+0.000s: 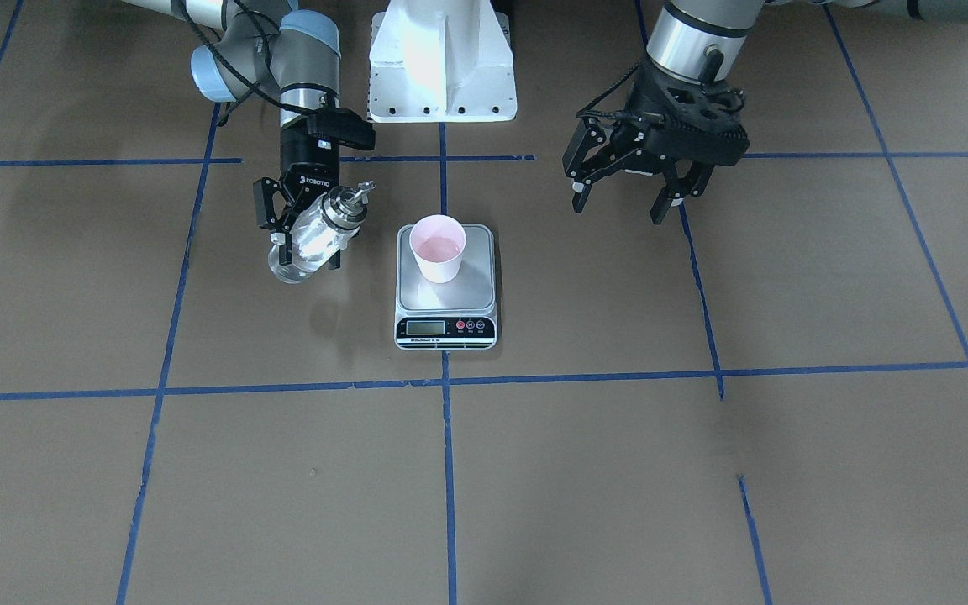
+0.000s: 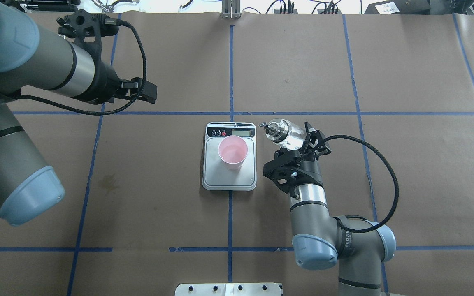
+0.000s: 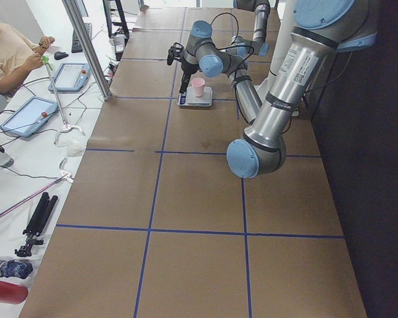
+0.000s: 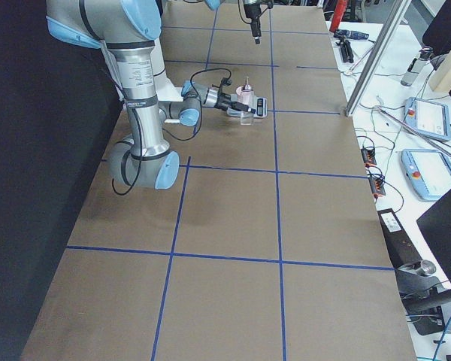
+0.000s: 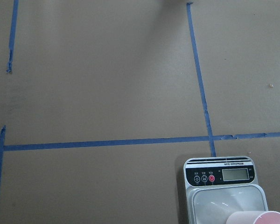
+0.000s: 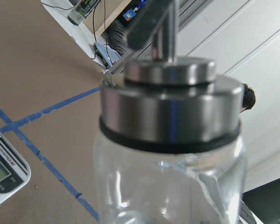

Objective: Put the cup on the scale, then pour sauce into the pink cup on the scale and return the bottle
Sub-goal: 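Carry the dispenser with the right gripper toward the cup on the scale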

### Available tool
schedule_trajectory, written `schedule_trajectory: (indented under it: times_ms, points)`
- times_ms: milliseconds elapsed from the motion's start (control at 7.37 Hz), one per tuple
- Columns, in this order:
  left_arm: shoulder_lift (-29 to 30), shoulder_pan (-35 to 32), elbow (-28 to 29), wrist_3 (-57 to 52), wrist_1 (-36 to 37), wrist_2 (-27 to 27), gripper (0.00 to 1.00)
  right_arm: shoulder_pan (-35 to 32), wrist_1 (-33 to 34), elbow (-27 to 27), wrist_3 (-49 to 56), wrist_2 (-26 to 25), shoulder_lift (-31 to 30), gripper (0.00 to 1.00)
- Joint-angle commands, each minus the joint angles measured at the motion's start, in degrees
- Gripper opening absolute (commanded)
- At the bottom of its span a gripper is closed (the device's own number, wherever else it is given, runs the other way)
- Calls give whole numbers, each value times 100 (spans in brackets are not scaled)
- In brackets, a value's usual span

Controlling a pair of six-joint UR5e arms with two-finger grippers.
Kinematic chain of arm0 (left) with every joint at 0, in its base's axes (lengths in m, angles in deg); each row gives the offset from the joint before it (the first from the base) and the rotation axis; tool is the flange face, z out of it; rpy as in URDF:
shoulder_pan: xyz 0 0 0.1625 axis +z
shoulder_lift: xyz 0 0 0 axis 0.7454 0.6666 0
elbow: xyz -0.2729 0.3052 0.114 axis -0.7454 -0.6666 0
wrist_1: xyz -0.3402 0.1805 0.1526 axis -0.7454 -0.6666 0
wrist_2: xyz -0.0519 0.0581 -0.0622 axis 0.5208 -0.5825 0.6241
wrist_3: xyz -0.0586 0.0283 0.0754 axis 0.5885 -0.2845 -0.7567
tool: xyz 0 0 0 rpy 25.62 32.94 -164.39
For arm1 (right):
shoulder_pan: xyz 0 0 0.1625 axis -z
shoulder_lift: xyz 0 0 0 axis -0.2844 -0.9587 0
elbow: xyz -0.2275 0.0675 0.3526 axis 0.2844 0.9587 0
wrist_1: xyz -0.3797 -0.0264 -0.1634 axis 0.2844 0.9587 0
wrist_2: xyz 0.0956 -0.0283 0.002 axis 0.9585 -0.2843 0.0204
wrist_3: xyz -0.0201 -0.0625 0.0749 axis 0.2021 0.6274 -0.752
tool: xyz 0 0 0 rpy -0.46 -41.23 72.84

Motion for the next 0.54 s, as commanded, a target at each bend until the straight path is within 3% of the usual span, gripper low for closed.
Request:
schedule_trajectory:
  times_ms: [0,271,407]
  points:
    - [-36,-1,-29,-38,0,0,99,-68,431,6,227,-77,123,0]
    - [-36,8,-11,-38,0,0,99,-69,1070,6,1102,-532,167,0]
    - [-36,8,6,-29,0,0,99,-69,1082,6,1411,-543,159,0]
